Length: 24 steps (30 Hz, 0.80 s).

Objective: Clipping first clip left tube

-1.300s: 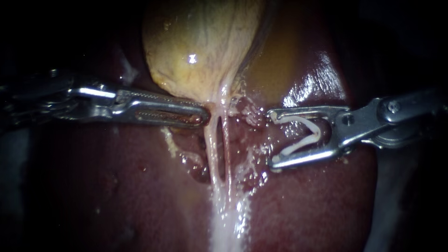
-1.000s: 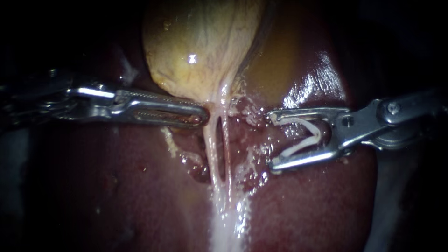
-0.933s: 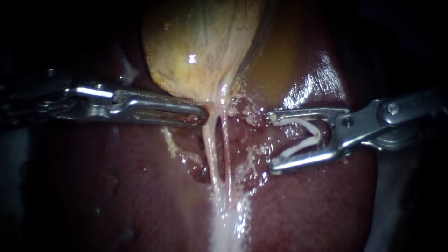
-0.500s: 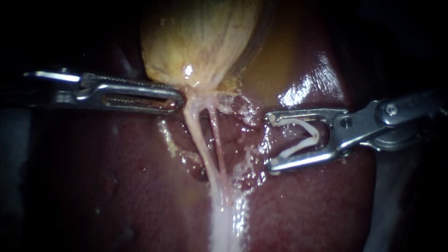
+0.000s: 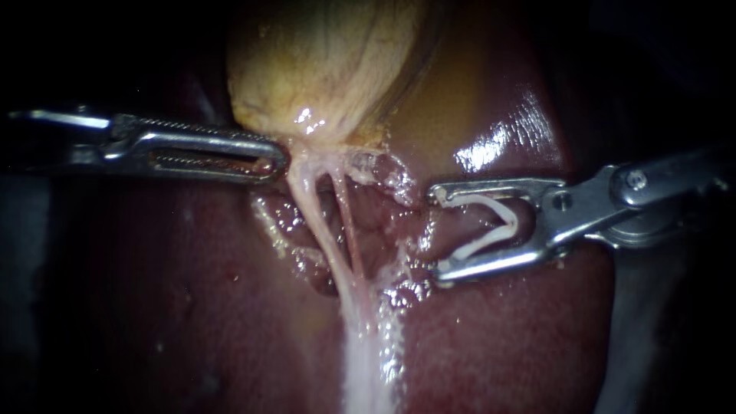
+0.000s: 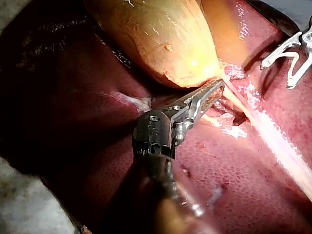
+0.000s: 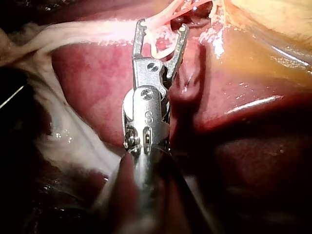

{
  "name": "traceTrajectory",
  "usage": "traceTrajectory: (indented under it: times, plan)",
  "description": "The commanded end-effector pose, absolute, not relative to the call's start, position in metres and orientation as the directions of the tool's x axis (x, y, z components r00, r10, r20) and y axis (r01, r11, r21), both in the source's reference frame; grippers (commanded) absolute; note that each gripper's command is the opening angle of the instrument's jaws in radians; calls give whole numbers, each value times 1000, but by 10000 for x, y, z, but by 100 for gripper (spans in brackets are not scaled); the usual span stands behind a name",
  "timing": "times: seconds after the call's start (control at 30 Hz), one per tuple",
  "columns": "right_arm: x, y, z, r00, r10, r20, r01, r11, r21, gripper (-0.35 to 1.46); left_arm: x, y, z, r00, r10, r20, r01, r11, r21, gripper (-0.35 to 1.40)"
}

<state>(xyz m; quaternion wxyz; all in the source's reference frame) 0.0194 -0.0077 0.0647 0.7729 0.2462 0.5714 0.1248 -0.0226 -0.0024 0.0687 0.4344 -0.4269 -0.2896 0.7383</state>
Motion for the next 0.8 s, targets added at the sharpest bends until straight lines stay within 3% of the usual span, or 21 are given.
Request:
traceTrajectory:
  times: [0.03, 0.37, 0.8]
  plan:
    - [199, -80, 650, 316, 467, -825, 96, 850, 518, 49, -226, -24, 687, -258, 889, -379, -394, -455, -799, -35]
    - [245, -97, 671, 316, 477, -820, 107, 841, 530, 50, -227, -25, 686, -257, 889, -378, -395, -454, -798, -35]
    - [269, -99, 697, 318, 486, -814, 111, 833, 541, 50, -228, -26, 683, -258, 887, -383, -395, -458, -796, -35]
